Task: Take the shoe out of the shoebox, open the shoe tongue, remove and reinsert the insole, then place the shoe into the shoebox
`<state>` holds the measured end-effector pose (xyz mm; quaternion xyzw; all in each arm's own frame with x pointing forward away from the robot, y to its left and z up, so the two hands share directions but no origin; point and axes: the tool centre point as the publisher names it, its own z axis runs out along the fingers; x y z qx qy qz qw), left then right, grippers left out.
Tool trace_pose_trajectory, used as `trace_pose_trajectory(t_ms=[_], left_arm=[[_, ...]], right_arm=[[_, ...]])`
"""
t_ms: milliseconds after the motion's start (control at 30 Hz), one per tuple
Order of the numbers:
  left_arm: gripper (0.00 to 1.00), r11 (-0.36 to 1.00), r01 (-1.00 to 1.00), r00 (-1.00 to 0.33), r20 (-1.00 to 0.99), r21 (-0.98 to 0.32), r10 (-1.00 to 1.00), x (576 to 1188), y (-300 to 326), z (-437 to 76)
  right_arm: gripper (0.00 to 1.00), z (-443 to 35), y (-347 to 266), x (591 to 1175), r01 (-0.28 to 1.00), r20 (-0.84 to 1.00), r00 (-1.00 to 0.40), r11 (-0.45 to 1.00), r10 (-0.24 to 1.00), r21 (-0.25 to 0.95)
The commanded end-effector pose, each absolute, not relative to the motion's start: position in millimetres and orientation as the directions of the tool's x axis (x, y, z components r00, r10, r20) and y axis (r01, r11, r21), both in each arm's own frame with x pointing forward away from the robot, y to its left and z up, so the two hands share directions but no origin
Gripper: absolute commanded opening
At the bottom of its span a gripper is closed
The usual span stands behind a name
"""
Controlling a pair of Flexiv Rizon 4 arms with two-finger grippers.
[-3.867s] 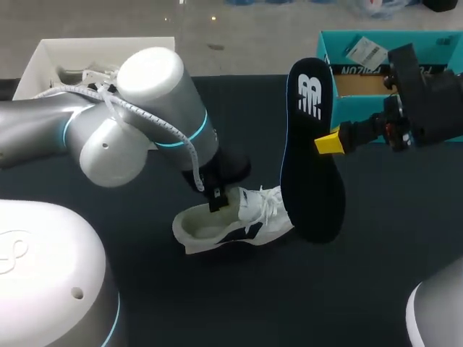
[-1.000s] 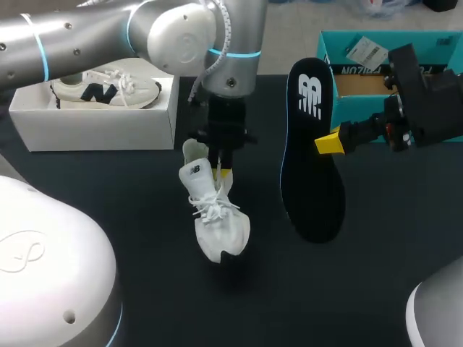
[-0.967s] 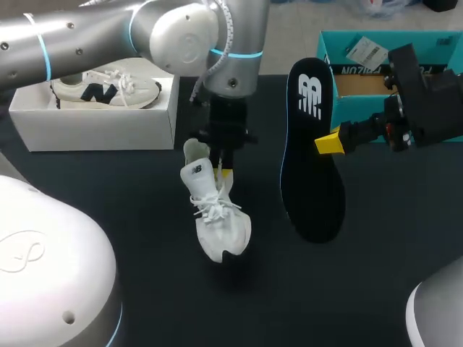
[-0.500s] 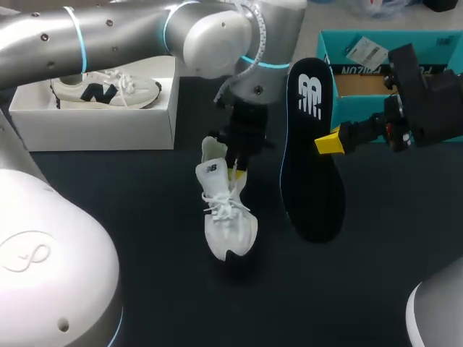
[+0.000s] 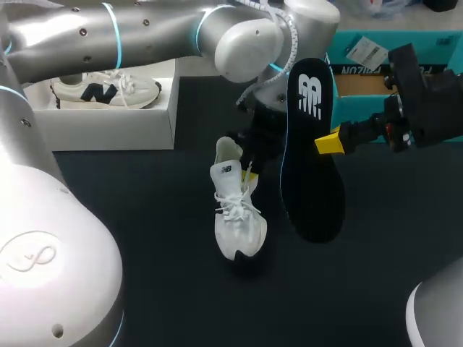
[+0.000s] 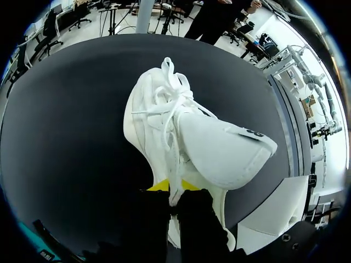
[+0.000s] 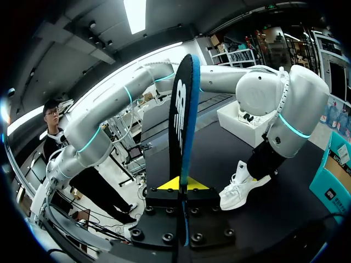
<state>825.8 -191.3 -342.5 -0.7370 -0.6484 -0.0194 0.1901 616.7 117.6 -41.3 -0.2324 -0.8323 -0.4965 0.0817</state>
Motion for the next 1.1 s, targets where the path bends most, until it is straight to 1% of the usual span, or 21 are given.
trace_pose_trajectory(t_ms=[33, 433, 500, 533, 567, 600, 633, 667, 867, 1100], left_arm=[[0.00, -0.087, 0.962, 0.174, 0.334, -0.260, 0.926, 830, -200, -344], [0.00, -0.096, 0.951, 0.201, 0.353, -0.294, 0.914, 830, -221, -365], [0.11, -0.088, 0.951, 0.194, 0.351, -0.297, 0.916, 830, -222, -368], [0.27, -0.087, 0.950, 0.193, 0.346, -0.300, 0.918, 830, -223, -369], [0.38, -0.086, 0.950, 0.192, 0.341, -0.301, 0.920, 829, -223, -369], [0.60, -0.083, 0.950, 0.186, 0.333, -0.300, 0.924, 827, -224, -368], [0.94, -0.084, 0.950, 0.183, 0.320, -0.299, 0.930, 826, -224, -366], [1.00, -0.083, 0.951, 0.177, 0.301, -0.299, 0.937, 825, -224, -362], [1.00, -0.046, 0.953, 0.097, 0.158, -0.301, 0.983, 829, -220, -332], [1.00, -0.075, 0.949, 0.049, -0.093, -0.306, 0.994, 841, -213, -291]], right_arm=[[0.00, -41, 121, 621, 0.470, 0.369, -0.878, 0.404, 0.304, 0.785], [0.00, -41, 121, 621, 0.470, 0.369, -0.878, 0.404, 0.304, 0.785], [0.00, -41, 121, 621, 0.470, 0.369, -0.878, 0.404, 0.304, 0.785], [0.00, -41, 121, 621, 0.470, 0.369, -0.878, 0.404, 0.304, 0.785], [0.00, -41, 121, 621, 0.470, 0.369, -0.878, 0.404, 0.304, 0.785], [0.00, -41, 121, 621, 0.470, 0.369, -0.878, 0.404, 0.304, 0.785], [0.00, -41, 121, 621, 0.470, 0.369, -0.878, 0.404, 0.304, 0.785], [0.00, -41, 121, 621, 0.470, 0.369, -0.878, 0.404, 0.304, 0.785], [0.00, -41, 121, 621, 0.470, 0.369, -0.878, 0.404, 0.304, 0.785], [0.00, -41, 121, 621, 0.470, 0.369, -0.878, 0.404, 0.304, 0.785]])
